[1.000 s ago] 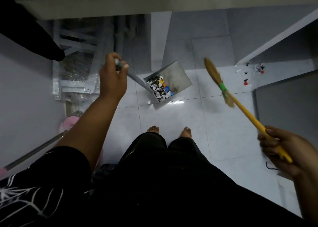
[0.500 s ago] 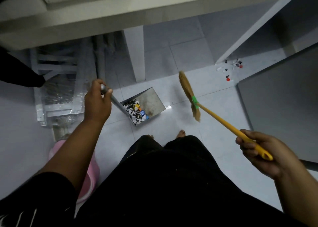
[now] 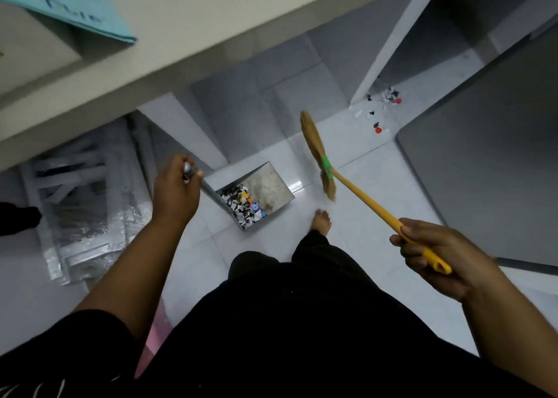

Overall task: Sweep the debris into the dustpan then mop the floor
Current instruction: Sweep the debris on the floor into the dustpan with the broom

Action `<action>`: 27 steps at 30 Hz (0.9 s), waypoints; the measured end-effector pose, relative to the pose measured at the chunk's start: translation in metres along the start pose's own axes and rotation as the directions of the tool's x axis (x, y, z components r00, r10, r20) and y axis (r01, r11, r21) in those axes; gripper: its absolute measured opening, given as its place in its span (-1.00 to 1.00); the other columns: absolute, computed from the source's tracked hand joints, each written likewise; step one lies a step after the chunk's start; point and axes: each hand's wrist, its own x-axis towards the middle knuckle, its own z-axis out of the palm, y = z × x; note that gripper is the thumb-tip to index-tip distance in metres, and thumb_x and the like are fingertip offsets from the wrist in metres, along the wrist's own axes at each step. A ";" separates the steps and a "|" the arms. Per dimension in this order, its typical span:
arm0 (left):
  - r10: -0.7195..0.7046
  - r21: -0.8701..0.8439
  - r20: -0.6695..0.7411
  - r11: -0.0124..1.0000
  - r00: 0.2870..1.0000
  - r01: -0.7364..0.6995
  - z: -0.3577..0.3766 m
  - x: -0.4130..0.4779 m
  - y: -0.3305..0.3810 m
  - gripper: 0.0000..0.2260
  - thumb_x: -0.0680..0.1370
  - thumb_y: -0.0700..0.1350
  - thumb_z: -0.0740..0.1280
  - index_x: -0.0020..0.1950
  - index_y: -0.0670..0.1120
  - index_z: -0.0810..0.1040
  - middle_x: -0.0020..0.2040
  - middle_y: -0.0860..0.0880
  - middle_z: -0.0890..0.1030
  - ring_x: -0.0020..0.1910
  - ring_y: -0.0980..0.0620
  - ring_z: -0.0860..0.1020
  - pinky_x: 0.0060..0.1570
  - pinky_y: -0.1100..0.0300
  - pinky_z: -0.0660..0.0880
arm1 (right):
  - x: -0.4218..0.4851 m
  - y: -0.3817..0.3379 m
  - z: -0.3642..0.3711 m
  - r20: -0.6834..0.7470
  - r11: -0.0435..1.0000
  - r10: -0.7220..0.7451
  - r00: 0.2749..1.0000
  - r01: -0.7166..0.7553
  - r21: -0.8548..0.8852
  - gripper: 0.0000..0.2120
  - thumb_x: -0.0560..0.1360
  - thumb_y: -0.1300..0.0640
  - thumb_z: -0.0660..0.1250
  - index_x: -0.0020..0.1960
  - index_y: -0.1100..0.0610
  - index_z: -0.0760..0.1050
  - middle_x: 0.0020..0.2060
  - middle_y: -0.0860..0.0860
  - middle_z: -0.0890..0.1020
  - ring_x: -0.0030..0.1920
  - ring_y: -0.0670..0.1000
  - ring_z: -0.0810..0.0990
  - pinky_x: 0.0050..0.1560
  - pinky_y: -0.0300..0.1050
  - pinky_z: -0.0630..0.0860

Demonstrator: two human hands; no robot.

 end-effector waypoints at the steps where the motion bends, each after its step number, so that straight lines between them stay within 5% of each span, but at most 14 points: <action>1: 0.030 -0.002 0.015 1.000 0.999 -0.030 0.018 0.016 0.025 -0.81 0.52 -0.18 0.40 0.01 0.02 0.42 -0.11 0.03 0.55 -0.17 0.04 0.52 -0.21 0.28 0.40 | 0.003 -0.021 -0.016 -0.002 1.000 -0.001 1.000 0.001 0.024 -0.55 0.38 0.27 0.37 0.25 0.32 0.44 -0.19 0.19 0.55 -0.47 -0.10 0.39 -0.54 -0.29 0.38; 4: -0.004 -0.047 0.025 0.999 1.000 0.005 0.031 0.045 0.058 -0.78 0.51 -0.19 0.41 -0.01 0.04 0.41 -0.11 0.03 0.56 -0.17 0.06 0.53 -0.27 0.48 0.38 | 0.017 -0.046 -0.031 0.017 1.000 -0.027 1.000 0.026 0.007 -0.62 0.49 0.36 0.30 0.31 0.31 0.43 -0.18 0.20 0.58 -0.45 -0.09 0.39 -0.53 -0.28 0.39; 8: -0.025 -0.043 0.040 0.999 0.999 0.027 0.062 0.078 0.110 -0.78 0.52 -0.15 0.41 0.12 0.03 0.49 -0.05 0.01 0.59 -0.11 0.05 0.54 -0.14 0.30 0.42 | 0.027 -0.098 -0.072 0.045 0.999 -0.029 0.999 0.031 -0.034 -0.52 0.51 0.37 0.30 0.41 0.24 0.35 -0.06 0.24 0.66 -0.42 -0.06 0.45 -0.47 -0.23 0.45; 11: 0.033 -0.050 -0.012 0.998 0.999 -0.034 0.080 0.100 0.141 -0.83 0.50 -0.19 0.44 0.06 -0.05 0.57 -0.09 0.05 0.57 -0.14 0.10 0.52 -0.16 0.45 0.37 | 0.039 -0.123 -0.090 -0.030 0.880 -0.046 0.998 0.027 -0.473 -0.49 0.54 0.29 0.35 0.45 0.11 0.33 -0.05 0.18 0.69 -0.36 0.03 0.53 -0.41 -0.13 0.49; 14: 0.049 -0.048 0.039 0.998 0.998 -0.047 0.099 0.119 0.162 -0.87 0.49 -0.19 0.44 0.00 -0.07 0.56 -0.12 0.04 0.57 -0.17 0.10 0.51 -0.17 0.32 0.40 | 0.058 -0.132 -0.101 -0.225 0.670 -0.184 0.957 -0.046 -0.741 -0.51 0.55 0.27 0.26 0.46 0.05 0.36 -0.20 0.13 0.59 -0.36 0.08 0.51 -0.41 -0.12 0.44; 20: 0.069 -0.062 0.138 0.996 0.988 -0.061 0.140 0.168 0.182 -0.87 0.49 -0.18 0.45 -0.04 -0.07 0.52 -0.13 0.03 0.55 -0.20 0.18 0.45 -0.23 0.32 0.33 | 0.076 -0.152 -0.099 -0.339 0.721 -0.170 0.925 -0.118 -0.682 -0.49 0.53 0.28 0.25 0.47 0.13 0.36 -0.09 0.18 0.64 -0.36 0.07 0.50 -0.42 -0.14 0.42; 25: 0.127 -0.056 0.261 0.992 0.957 -0.116 0.170 0.210 0.199 -0.80 0.46 -0.22 0.48 -0.10 0.02 0.51 -0.16 0.03 0.57 -0.19 0.11 0.51 -0.27 0.56 0.31 | 0.074 -0.168 -0.088 -0.416 0.815 -0.076 0.906 -0.184 -0.549 -0.50 0.51 0.34 0.26 0.44 0.17 0.38 -0.06 0.27 0.64 -0.39 0.07 0.44 -0.48 -0.16 0.35; 27: 0.158 -0.055 0.291 0.987 0.944 -0.148 0.180 0.228 0.204 -0.85 0.46 -0.22 0.48 -0.07 -0.03 0.57 -0.17 0.03 0.58 -0.18 0.08 0.53 -0.21 0.46 0.37 | 0.078 -0.180 -0.083 -0.435 0.852 -0.060 0.899 -0.181 -0.491 -0.51 0.52 0.35 0.26 0.44 0.19 0.39 -0.10 0.23 0.65 -0.41 0.06 0.43 -0.48 -0.17 0.34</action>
